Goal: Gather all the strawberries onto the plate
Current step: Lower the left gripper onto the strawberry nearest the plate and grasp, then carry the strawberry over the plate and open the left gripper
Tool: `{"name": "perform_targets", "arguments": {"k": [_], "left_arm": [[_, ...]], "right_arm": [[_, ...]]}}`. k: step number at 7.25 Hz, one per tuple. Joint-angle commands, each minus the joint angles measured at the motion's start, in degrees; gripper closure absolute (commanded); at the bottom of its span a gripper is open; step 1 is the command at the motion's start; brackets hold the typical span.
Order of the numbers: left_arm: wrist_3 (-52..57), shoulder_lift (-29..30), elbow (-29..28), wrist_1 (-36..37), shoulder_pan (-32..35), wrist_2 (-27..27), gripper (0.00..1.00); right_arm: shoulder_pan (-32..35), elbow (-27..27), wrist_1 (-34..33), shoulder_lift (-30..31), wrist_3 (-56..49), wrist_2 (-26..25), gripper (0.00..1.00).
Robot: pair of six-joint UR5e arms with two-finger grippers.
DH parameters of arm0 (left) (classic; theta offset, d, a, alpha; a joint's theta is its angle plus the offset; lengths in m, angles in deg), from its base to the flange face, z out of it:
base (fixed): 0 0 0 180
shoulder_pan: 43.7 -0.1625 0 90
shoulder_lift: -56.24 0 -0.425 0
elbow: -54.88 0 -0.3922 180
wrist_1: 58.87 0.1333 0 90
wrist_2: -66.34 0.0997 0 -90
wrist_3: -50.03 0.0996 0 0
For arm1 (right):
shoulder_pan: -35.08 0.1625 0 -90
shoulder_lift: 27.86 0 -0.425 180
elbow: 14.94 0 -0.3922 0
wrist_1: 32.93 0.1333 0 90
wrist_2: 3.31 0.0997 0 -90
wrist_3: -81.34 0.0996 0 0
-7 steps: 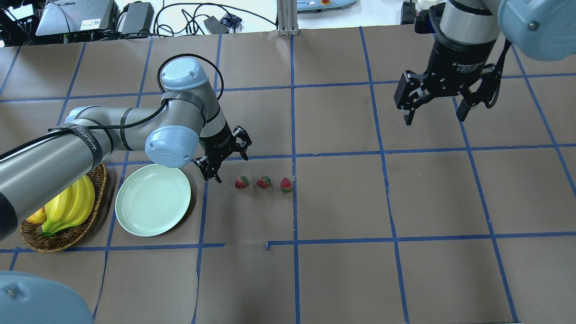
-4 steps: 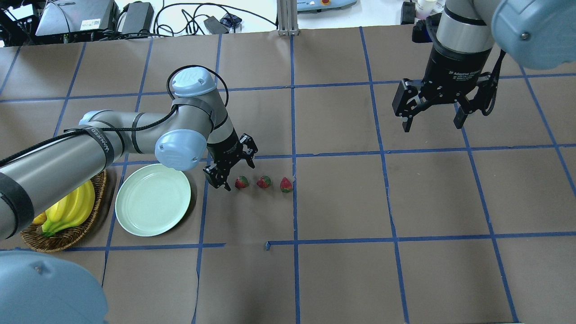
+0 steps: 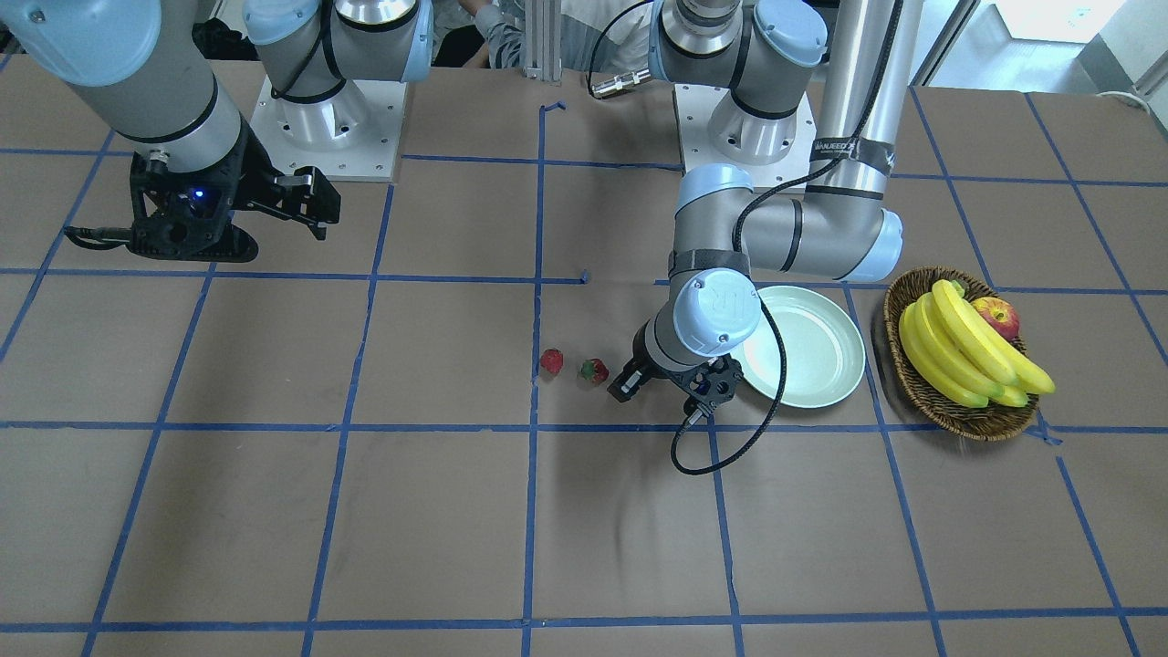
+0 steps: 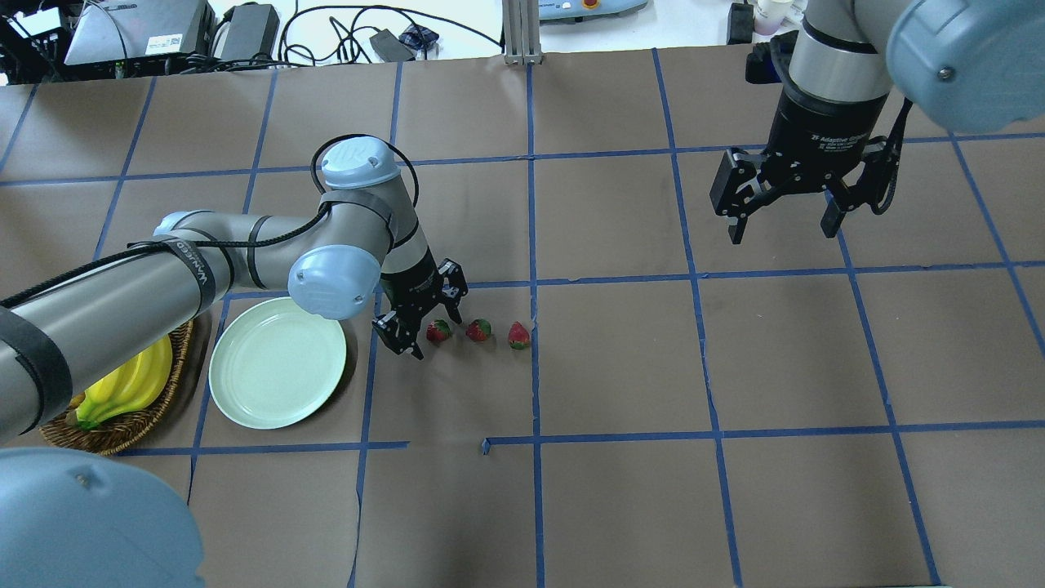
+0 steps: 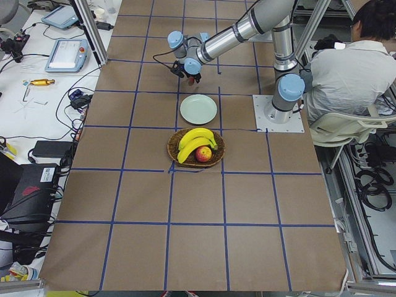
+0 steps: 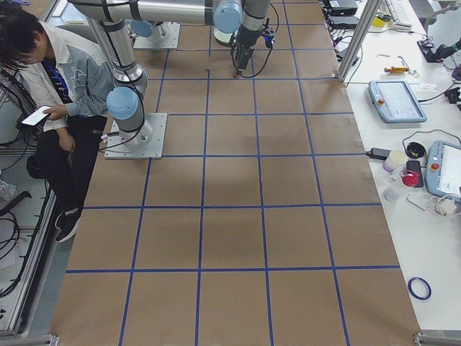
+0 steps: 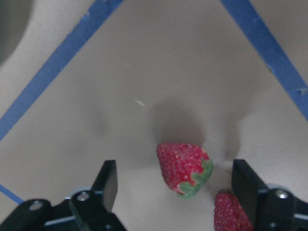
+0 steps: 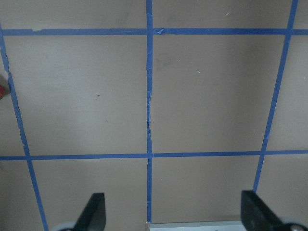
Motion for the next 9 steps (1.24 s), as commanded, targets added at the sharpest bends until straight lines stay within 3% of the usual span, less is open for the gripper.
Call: {"name": "perform_targets", "arguments": {"k": [1,2,4,5,7,9], "left_arm": [[0.4,0.0,0.0,0.1,0.0,0.0,0.89],[1.1,-0.1,-0.1,0.1,0.0,0.0,1.00],[2.6,-1.1,-0.8,0.3,0.0,1.1,1.00],[5.4,-2.6,-1.7,-1.2,-0.1,5.0,1.00],[12.6,-5.2,-5.8,-11.2,-1.1,12.2,1.00],[24.7,-6.7,-5.5,-14.4,-7.2,17.2,1.00]], "right_arm": [[0.0,0.1,0.0,-0.1,-0.1,0.0,0.00],[0.0,0.1,0.0,-0.1,-0.2,-0.1,0.00],[0.0,0.1,-1.0,-0.2,0.0,0.1,0.00],[0.0,0.1,-1.1,-0.3,0.0,0.0,0.00],[0.0,0.1,-1.1,-0.3,0.0,-0.1,0.00],[0.0,0.1,-1.2,-0.4,0.0,0.0,0.00]]}}
